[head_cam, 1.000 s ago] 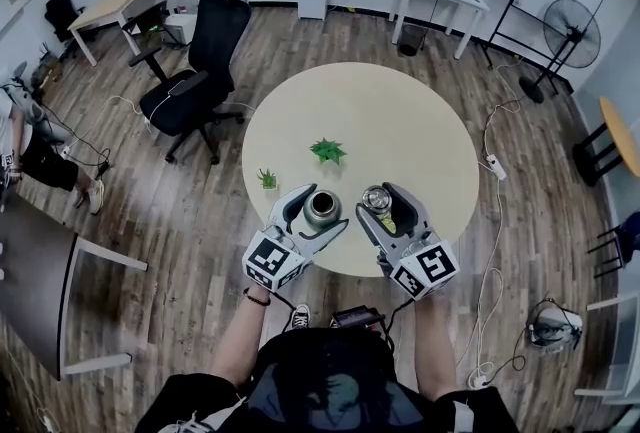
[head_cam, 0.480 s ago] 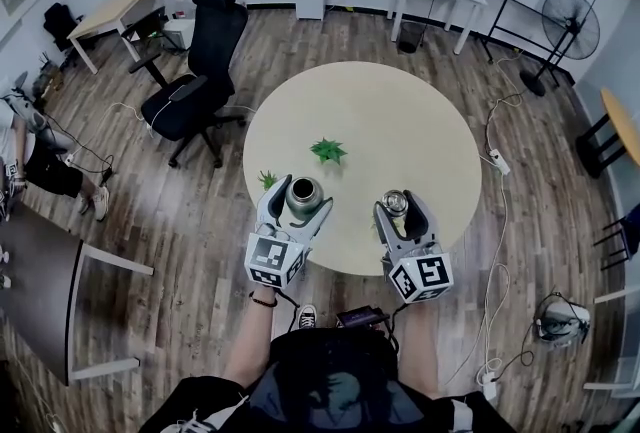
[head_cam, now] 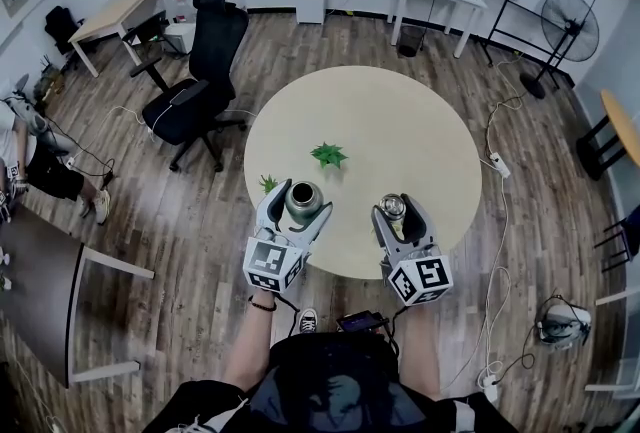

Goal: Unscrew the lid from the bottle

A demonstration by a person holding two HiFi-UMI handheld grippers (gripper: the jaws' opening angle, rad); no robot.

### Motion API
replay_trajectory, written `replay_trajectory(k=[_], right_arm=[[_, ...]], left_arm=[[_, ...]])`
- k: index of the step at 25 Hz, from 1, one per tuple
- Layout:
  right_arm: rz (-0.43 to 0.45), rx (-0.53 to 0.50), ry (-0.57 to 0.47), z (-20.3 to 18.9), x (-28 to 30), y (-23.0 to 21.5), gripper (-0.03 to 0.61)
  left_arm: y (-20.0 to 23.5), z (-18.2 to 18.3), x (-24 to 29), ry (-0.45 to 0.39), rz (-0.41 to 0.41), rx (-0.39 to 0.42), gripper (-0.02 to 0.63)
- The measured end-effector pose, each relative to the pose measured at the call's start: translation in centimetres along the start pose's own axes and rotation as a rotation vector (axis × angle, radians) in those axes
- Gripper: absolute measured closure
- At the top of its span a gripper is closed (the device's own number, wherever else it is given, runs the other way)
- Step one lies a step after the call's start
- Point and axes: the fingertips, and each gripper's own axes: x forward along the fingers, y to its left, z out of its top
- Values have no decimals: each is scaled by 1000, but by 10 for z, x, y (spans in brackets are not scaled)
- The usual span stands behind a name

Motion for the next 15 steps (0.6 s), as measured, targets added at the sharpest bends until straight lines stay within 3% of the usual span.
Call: replay_trajectory(k=[15], right_arm=[[10, -23, 24, 1, 1, -2, 316]], left_arm=[[-3, 3, 2, 0, -11, -2, 239]])
